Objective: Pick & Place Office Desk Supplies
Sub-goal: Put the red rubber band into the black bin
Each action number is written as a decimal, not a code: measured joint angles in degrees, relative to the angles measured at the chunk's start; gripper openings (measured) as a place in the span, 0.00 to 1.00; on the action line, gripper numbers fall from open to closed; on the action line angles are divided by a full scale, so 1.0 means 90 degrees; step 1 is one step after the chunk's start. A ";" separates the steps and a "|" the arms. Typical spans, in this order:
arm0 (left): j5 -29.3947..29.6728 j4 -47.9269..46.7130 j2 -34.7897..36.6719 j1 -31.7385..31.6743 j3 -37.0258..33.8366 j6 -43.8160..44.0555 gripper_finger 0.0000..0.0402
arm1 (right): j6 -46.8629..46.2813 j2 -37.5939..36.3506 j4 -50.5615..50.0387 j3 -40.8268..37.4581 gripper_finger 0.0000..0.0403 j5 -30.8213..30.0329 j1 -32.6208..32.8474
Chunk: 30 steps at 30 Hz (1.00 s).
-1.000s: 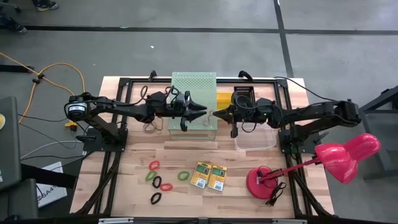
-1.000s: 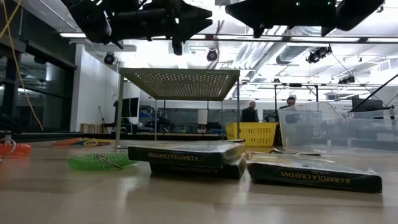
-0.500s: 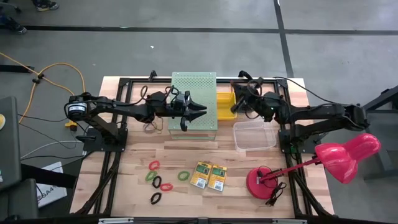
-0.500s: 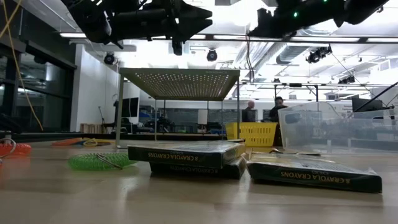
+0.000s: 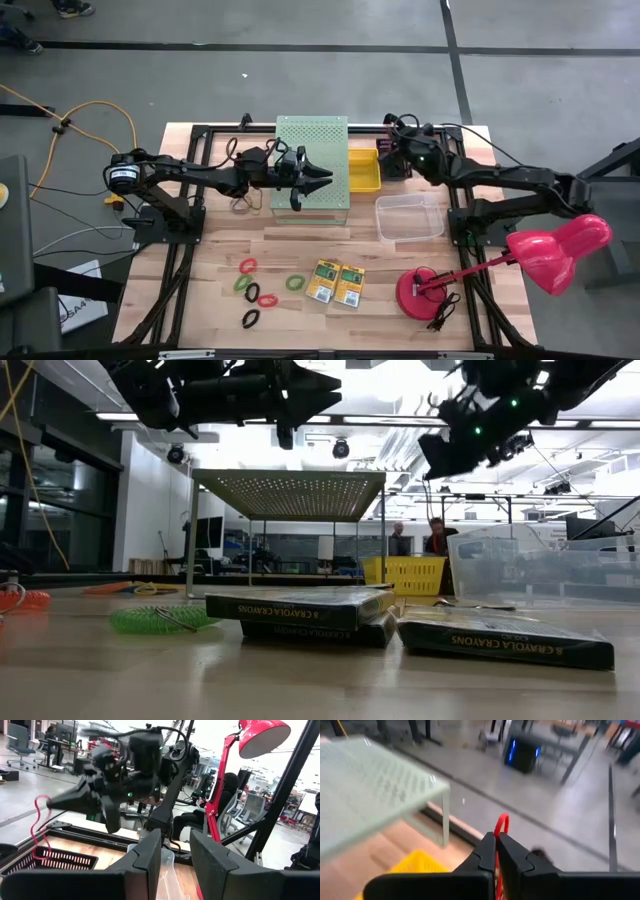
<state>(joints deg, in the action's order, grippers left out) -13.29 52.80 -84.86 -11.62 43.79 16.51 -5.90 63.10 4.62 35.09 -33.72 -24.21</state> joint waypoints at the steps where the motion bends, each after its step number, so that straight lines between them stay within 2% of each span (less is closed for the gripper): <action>1: -0.0001 0.0000 0.0000 0.0000 0.0000 0.0000 0.25 | -0.0164 0.0002 -0.0212 0.0000 0.01 0.0060 -0.0053; 7: -0.0001 -0.0002 0.0000 0.0000 0.0000 -0.0002 0.25 | -0.0846 0.0007 -0.1074 0.0000 0.01 0.0470 -0.0392; 19: 0.0000 -0.0002 0.0000 0.0000 0.0000 -0.0002 0.25 | -0.1162 0.0007 -0.1453 0.0000 0.01 0.1103 -0.0620; 30: -0.0001 -0.0002 0.0000 0.0002 0.0000 -0.0002 0.25 | -0.1723 0.0007 -0.2158 0.0000 0.01 0.1108 -0.0618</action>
<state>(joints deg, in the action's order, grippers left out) -13.30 52.77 -84.86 -11.60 43.79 16.49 -21.41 63.16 -14.80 35.09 -23.75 -29.78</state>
